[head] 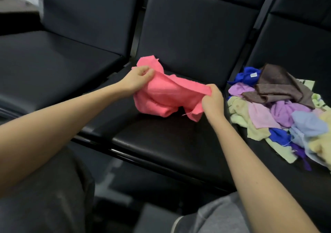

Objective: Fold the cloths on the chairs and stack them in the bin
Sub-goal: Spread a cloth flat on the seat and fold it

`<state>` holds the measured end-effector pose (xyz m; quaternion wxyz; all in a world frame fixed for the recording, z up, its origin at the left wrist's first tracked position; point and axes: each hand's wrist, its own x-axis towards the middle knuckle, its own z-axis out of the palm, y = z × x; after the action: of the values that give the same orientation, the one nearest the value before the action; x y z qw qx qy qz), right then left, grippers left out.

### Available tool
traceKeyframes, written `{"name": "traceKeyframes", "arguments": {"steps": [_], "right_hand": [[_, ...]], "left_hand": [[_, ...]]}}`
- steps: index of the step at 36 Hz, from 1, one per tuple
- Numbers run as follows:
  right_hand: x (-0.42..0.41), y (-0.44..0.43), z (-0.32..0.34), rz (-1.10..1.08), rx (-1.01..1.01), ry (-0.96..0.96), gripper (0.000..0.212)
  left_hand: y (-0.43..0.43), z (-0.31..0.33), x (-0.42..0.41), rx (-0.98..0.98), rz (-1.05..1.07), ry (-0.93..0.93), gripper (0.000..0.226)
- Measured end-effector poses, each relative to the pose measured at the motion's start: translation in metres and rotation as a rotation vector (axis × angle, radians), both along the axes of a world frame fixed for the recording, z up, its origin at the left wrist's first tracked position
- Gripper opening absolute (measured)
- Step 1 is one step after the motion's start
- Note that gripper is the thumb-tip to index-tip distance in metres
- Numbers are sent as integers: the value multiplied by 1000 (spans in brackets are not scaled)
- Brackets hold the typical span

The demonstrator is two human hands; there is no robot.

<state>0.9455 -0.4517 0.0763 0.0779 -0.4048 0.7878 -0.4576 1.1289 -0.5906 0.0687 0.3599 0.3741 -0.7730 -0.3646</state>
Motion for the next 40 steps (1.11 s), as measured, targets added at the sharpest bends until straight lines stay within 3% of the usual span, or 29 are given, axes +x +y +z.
{"name": "traceKeyframes", "arguments": {"steps": [3,6,7,9,11,12,13,15,18,21,23,25,27,28,30,32,33,35,37,40], "right_hand": [[0,0,11,-4,-130,-106,33],[-6,4,15,130,-50,48,22],[-7,7,17,189,35,90,18],[-8,12,21,254,293,201,37],[-11,15,19,249,539,430,46],[-12,14,16,204,604,536,36],[-13,13,14,140,626,598,24],[-16,12,8,50,527,612,24],[-19,12,17,28,201,294,28],[-13,14,35,-10,-131,-354,25],[-9,15,39,15,-202,-528,16],[-6,15,39,23,-230,-556,14],[-5,17,40,60,-256,-472,20],[-6,19,41,111,-261,-425,21],[-7,26,44,271,-166,-326,13],[-6,34,50,426,124,-61,7],[-6,37,52,469,313,84,18],[-4,36,50,487,655,321,34],[-4,33,40,418,868,518,31],[-12,30,25,294,790,587,14]], "left_hand": [[8,12,10,-77,-218,-462,28],[10,15,11,-191,-322,-792,19],[9,16,10,-253,-284,-781,15],[12,19,8,-318,-146,-587,10],[16,27,8,-199,-71,-268,18],[17,30,8,-84,-69,-117,25],[17,32,8,35,-72,12,31],[17,33,9,172,-57,154,30],[15,34,14,175,-123,54,8],[10,37,25,6,-240,-500,40],[15,37,26,-32,-294,-818,57],[18,33,21,-176,-215,-986,52],[23,34,15,-315,-119,-898,17],[22,35,15,-317,-73,-782,12],[21,40,17,-209,-46,-506,19],[19,43,22,-94,-77,-268,31],[18,43,24,-64,-97,-209,30],[21,43,26,-61,-153,-217,22],[24,42,25,-106,-222,-335,5],[26,34,25,-70,-365,-682,23]]}}
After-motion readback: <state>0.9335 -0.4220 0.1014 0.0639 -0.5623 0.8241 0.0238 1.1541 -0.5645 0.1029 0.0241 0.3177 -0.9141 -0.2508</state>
